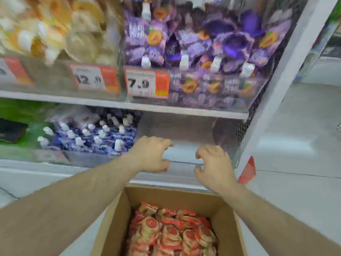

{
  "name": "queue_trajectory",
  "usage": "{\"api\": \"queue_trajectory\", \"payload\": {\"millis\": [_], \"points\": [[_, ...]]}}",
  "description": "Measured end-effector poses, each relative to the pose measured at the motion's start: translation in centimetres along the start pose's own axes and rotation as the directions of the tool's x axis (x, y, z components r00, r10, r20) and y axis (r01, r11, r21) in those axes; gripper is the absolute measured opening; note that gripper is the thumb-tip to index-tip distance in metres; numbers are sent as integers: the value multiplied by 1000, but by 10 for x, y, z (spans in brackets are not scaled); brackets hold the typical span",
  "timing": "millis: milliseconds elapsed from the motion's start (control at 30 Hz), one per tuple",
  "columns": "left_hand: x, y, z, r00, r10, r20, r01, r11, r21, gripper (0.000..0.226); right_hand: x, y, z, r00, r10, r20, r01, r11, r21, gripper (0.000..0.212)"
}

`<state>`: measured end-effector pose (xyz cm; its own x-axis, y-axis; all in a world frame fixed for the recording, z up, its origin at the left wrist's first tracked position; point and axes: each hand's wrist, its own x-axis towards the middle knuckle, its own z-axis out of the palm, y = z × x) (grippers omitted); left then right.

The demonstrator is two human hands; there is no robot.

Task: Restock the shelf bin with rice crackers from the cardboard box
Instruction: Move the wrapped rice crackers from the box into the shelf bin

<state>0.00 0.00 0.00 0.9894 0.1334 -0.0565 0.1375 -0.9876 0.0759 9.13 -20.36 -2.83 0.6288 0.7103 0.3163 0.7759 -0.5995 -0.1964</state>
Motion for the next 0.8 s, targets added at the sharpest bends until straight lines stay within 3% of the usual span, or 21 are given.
{"api": "queue_trajectory", "payload": {"millis": [67, 133, 267, 467, 800], "points": [[1, -6, 28, 1000, -16, -18, 19, 979, 201, 57, -6, -1, 24, 1000, 31, 1, -31, 981, -189, 25], [0, -10, 54, 998, -45, -41, 55, 952, 300, 47, -11, -1, 37, 996, 91, 18, -83, 965, -250, 26], [2, -9, 69, 976, -69, -205, 119, 963, 242, 28, -4, -1, 41, 990, 141, 3, -136, 959, -249, 25], [-8, -4, 53, 940, -60, -337, 105, 987, 119, 30, -5, 14, 28, 964, 230, -135, -219, 971, 92, 26], [-51, 11, 75, 953, -65, -295, 94, 992, 87, 25, -47, 1, 29, 981, 193, -32, -194, 981, -14, 20]]}}
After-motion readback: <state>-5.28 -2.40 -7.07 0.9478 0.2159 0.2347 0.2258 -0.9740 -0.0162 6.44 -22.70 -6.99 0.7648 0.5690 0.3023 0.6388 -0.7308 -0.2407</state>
